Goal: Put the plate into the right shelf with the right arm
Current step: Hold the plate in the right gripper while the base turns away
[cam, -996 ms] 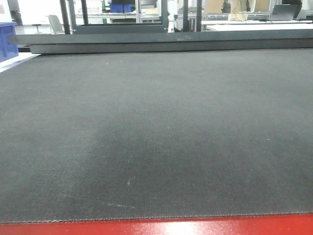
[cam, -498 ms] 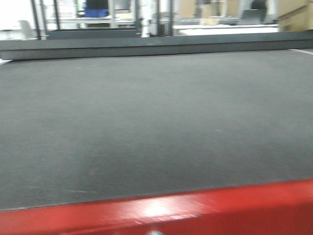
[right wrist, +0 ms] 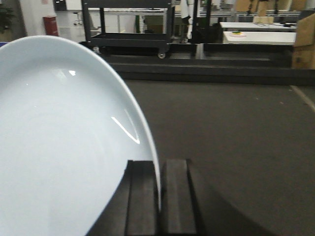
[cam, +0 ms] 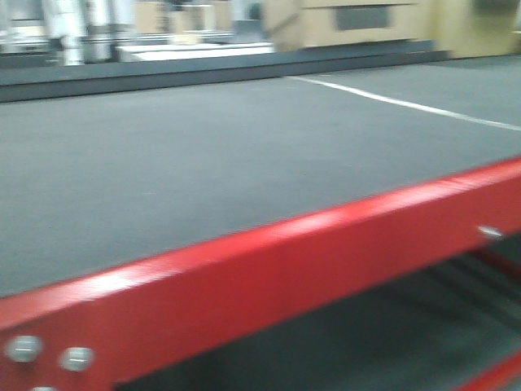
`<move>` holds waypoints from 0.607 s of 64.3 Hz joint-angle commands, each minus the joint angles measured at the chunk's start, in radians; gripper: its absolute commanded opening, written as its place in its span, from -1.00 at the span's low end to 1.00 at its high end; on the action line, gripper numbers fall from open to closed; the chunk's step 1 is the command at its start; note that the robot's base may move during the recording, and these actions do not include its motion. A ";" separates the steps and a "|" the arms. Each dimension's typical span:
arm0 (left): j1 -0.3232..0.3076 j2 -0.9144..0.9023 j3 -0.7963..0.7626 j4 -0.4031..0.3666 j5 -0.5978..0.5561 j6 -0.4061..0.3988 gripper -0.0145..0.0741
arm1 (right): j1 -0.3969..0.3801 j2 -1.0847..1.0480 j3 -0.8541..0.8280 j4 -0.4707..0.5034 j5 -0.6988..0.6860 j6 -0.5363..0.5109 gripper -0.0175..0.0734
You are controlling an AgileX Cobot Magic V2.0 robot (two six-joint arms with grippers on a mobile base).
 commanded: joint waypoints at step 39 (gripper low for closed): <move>0.002 -0.011 0.008 -0.002 -0.089 -0.002 -0.78 | 0.001 -0.001 -0.027 -0.023 -0.095 -0.003 -0.47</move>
